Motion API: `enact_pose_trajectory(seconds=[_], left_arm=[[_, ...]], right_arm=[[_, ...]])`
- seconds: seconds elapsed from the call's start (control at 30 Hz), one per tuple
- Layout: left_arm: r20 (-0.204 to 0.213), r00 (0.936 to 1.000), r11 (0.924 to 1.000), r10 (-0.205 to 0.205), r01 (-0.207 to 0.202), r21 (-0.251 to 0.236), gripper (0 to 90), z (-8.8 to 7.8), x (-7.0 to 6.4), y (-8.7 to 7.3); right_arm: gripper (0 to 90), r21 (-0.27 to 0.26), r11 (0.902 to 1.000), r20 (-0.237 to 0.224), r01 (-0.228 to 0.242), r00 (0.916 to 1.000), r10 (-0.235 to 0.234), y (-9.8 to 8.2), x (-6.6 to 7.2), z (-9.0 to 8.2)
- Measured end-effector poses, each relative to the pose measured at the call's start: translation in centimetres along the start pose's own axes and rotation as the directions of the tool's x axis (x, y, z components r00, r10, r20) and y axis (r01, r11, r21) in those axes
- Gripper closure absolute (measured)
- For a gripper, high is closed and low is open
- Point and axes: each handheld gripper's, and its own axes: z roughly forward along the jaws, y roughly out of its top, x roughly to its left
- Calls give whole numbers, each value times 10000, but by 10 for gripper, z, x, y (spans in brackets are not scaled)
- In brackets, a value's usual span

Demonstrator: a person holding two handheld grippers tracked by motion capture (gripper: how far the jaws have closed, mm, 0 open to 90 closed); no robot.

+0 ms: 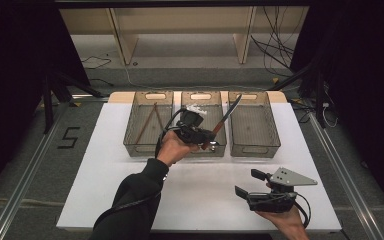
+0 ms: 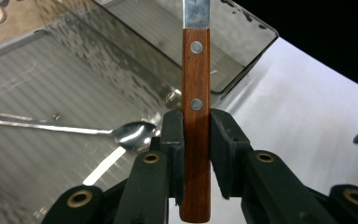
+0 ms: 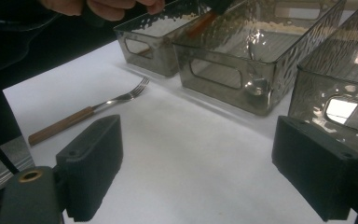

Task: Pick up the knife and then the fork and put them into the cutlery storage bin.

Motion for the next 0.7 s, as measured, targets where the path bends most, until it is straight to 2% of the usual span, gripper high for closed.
enact_pose_trajectory(seconds=[0.27, 0.7], left_arm=[[214, 9997, 9999, -136, 138, -101, 755, 18, -3, 16], [318, 9995, 9998, -84, 88, -149, 755, 44, -12, 42]], right_arm=[[171, -24, 10000, -60, 60, 10000, -61, 0, 2, 0], [172, 24, 9999, -169, 109, 9998, -109, 0, 4, 0]])
